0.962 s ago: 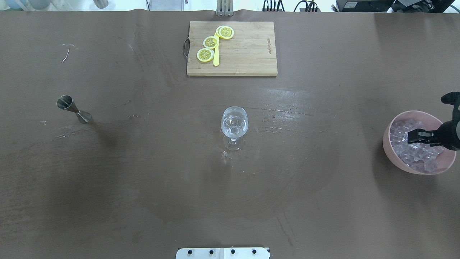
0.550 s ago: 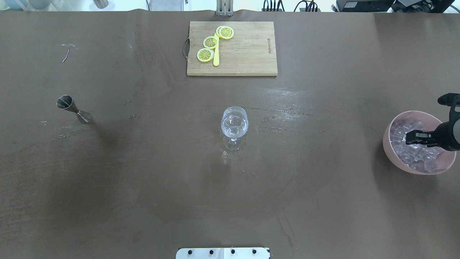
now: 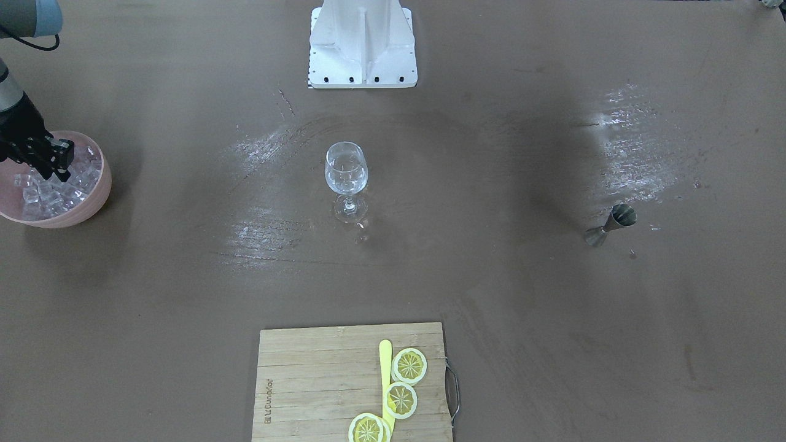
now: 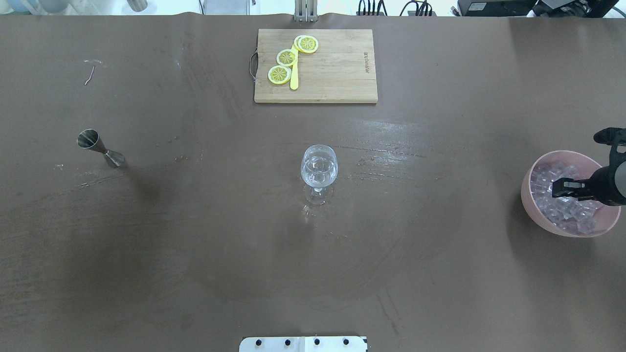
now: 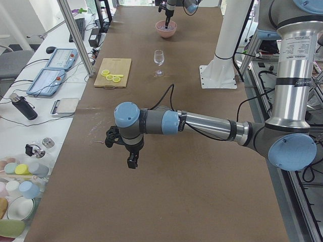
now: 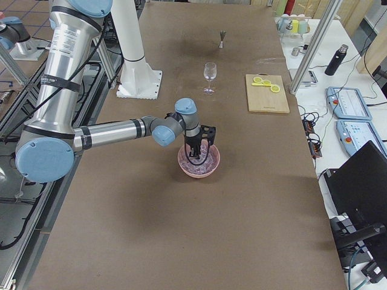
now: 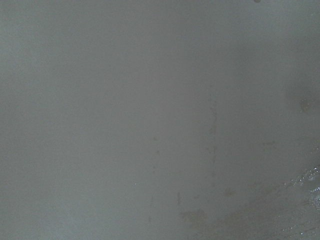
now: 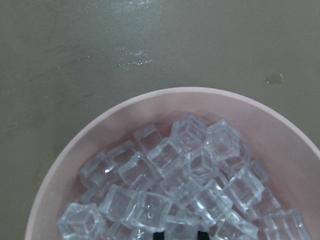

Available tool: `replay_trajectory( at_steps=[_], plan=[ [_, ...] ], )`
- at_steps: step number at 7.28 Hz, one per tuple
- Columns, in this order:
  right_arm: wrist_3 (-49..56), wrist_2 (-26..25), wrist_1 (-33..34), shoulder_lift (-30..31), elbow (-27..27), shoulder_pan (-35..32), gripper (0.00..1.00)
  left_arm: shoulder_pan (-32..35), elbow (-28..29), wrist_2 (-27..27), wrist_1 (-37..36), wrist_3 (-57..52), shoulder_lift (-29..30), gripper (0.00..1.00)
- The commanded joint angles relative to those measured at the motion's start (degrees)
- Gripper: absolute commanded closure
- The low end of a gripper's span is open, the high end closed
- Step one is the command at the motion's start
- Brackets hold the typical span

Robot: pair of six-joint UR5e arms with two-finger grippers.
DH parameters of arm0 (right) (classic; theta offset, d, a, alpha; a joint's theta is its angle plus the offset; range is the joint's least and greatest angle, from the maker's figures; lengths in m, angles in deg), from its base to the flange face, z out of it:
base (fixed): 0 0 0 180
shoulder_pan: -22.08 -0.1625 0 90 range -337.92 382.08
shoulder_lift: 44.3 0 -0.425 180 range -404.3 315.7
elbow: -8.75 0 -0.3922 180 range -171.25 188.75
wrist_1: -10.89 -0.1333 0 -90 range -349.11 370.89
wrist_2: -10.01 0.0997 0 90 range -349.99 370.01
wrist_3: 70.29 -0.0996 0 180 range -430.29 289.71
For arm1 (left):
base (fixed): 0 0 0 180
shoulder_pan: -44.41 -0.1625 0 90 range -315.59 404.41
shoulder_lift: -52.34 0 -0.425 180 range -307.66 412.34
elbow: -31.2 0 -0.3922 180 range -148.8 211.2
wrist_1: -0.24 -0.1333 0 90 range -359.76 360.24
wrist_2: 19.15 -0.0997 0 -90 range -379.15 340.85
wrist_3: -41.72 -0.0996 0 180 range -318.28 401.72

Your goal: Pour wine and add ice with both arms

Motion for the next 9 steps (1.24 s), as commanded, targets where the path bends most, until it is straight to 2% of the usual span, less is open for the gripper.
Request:
replay_trajectory(
  at_steps=[1,3,5,7,9],
  plan=[
    [0.8,0.1,0.1,0.0,0.4,-0.2,1.0,0.0,0.0,0.0,0.0,0.1,0.0,0.02],
    [1.0,0.9,0.2,-1.0,3.6,-1.2,1.0,0.0,0.3,0.0,0.0,0.0,0.0,0.02],
    [3.2,0.9,0.2,-5.4,7.4,-2.3,1.0,0.0,0.3,0.0,0.0,0.1,0.0,0.02],
    [2.3,0.8,2.8,-14.5,7.7,-1.9,1.0,0.0,0.4,0.0,0.0,0.0,0.0,0.02],
    [0.7,0.0,14.6,-28.8,7.0,3.0,1.0,-0.2,0.4,0.0,0.0,0.1,0.0,0.02]
  ],
)
